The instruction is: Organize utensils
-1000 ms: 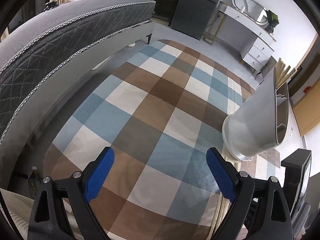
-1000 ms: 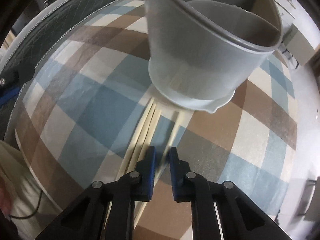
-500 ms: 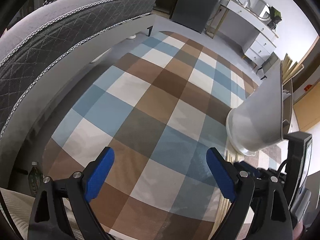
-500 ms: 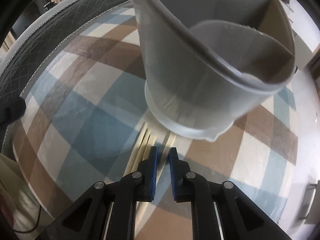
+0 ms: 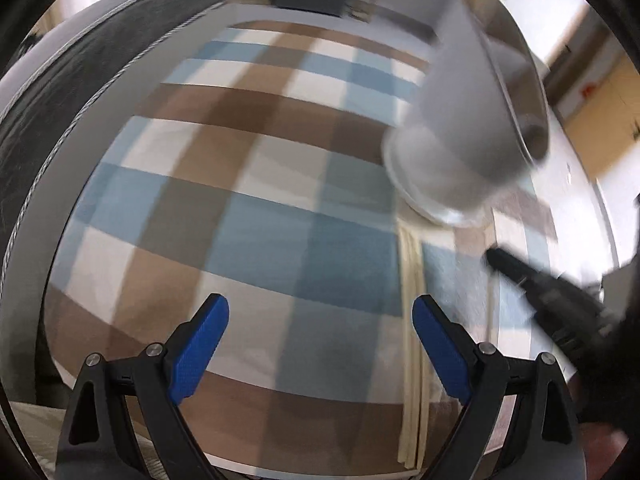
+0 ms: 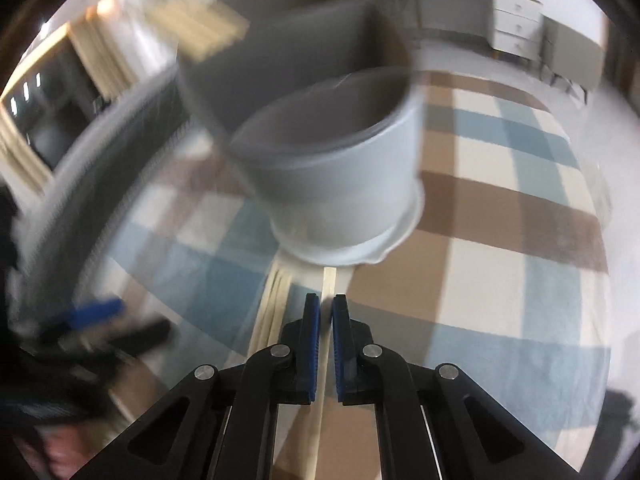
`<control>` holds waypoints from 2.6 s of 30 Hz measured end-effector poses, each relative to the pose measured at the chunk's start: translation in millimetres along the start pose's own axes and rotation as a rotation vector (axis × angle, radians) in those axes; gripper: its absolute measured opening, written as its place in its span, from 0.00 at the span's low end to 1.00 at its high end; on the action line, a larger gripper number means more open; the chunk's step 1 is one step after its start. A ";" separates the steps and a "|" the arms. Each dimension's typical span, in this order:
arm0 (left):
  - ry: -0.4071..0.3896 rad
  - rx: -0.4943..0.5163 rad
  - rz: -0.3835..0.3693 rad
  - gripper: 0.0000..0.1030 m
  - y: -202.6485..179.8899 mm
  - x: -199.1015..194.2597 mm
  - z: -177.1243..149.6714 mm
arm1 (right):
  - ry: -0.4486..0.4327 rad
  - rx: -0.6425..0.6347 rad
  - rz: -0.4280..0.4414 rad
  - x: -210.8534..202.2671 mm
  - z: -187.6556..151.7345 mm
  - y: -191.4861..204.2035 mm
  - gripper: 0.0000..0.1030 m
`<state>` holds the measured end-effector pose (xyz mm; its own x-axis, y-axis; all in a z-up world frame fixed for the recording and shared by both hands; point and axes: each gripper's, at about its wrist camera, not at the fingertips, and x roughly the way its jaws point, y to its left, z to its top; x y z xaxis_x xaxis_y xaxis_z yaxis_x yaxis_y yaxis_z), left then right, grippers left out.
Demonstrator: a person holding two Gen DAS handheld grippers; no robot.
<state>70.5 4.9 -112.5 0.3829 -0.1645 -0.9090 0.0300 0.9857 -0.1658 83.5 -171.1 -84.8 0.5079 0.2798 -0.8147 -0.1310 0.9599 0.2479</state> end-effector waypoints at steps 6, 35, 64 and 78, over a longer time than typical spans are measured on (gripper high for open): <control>0.057 0.020 0.050 0.87 -14.7 16.1 -7.5 | -0.180 0.135 0.121 -44.9 -1.4 -31.8 0.05; 0.138 0.239 0.160 0.02 -79.0 49.9 28.6 | -0.338 0.244 0.187 -69.8 8.6 -76.4 0.00; -0.138 0.020 -0.160 0.01 -7.9 -33.8 30.3 | 0.452 -0.947 0.129 10.7 -30.1 13.7 0.17; -0.124 0.008 -0.175 0.01 3.3 -34.5 35.1 | 0.696 -1.383 0.165 49.9 -44.0 46.7 0.18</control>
<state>89.7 15.1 -68.2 0.4816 -0.3283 -0.8126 0.1133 0.9427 -0.3138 65.3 -111.5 -137.0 -0.0200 -0.0427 -0.9989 -0.9967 0.0792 0.0166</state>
